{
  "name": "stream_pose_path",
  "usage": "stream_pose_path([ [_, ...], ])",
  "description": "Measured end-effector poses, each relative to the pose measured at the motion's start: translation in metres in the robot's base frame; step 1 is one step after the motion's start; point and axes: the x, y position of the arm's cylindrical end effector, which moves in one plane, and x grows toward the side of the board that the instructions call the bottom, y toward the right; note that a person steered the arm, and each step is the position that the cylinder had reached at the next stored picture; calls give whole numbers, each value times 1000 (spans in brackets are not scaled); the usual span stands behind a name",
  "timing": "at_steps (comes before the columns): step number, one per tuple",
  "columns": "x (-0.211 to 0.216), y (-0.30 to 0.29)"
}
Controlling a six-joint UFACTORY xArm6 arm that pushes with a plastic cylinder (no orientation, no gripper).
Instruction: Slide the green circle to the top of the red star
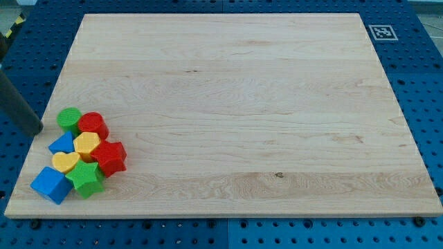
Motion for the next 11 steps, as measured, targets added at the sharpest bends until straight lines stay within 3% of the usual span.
stream_pose_path([
  [7,-16,15],
  [11,-16,87],
])
